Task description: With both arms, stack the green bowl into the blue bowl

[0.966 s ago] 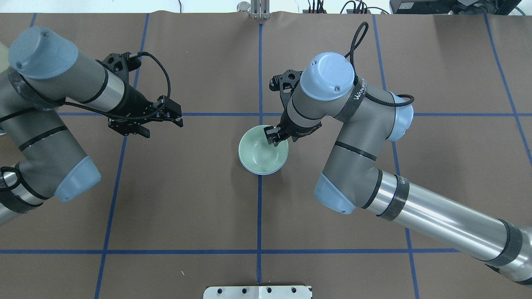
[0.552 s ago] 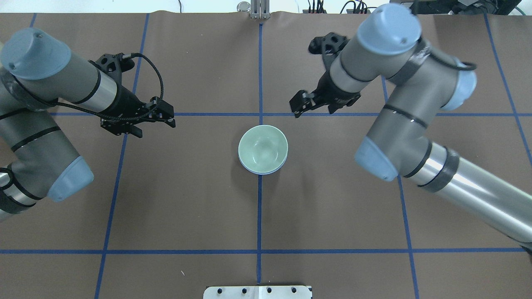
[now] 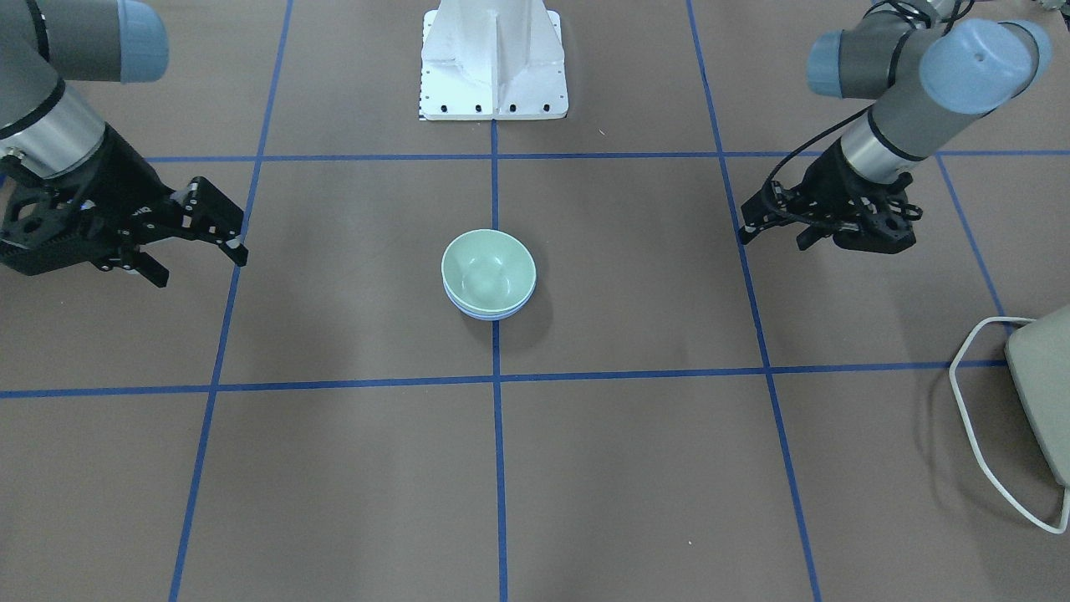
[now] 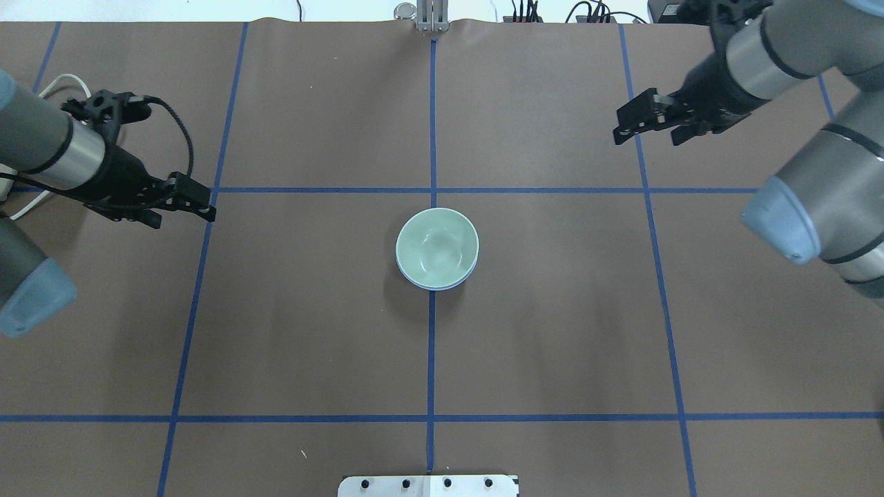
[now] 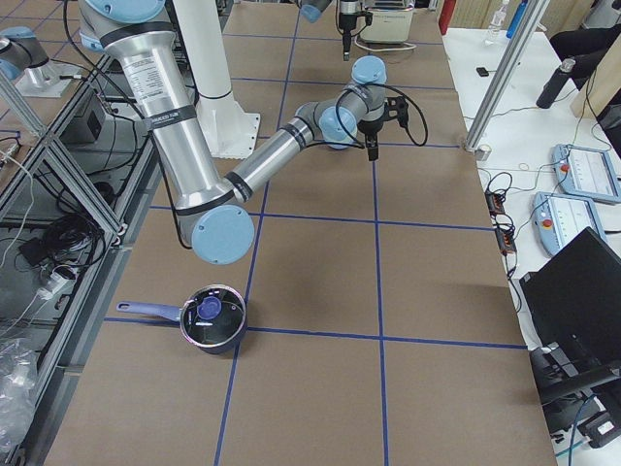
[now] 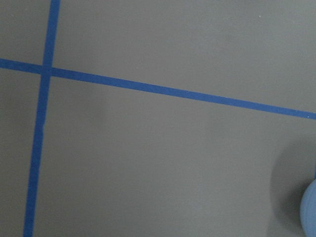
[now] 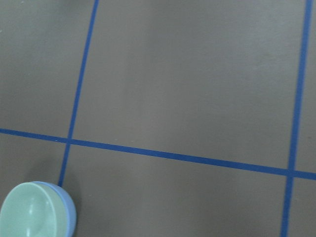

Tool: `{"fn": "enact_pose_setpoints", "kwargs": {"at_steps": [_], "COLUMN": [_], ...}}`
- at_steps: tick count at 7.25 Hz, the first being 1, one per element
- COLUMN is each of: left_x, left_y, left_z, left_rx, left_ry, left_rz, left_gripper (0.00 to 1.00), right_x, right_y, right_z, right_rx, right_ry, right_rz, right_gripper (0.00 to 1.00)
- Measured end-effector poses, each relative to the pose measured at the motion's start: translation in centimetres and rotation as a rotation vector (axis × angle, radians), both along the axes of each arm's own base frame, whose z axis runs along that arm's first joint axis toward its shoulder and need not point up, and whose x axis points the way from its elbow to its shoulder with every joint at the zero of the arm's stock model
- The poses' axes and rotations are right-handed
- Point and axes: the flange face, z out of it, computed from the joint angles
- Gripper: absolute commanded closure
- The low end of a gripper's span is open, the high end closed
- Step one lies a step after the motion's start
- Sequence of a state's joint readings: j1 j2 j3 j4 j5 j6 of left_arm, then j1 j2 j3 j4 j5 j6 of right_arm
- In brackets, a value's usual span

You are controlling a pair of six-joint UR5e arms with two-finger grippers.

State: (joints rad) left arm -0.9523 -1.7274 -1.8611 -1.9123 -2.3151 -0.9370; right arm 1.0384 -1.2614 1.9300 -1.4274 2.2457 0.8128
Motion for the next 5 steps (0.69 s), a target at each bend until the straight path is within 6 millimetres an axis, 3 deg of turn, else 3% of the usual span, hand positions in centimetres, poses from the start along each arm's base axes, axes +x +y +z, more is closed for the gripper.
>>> {"fn": "enact_pose_setpoints", "kwargs": {"at_steps": [3,5], "left_x": [-9.6,-15.9], "left_y": [0.9,3.0], "left_z": [7.6,12.5], "left_rx": [0.084,0.118], "left_ry": [-0.035,-0.049], "left_rz": [0.05,0.063], "left_gripper": [0.03,0.03], "right_x": [7.9,13.1], "right_y": [2.8,5.4], "right_z": [9.1,15.5], "right_rx": [0.017,-0.018], "right_ry": [0.105,0.166], "right_rz": [-0.003,0.013], "right_gripper": [0.0,0.0]}}
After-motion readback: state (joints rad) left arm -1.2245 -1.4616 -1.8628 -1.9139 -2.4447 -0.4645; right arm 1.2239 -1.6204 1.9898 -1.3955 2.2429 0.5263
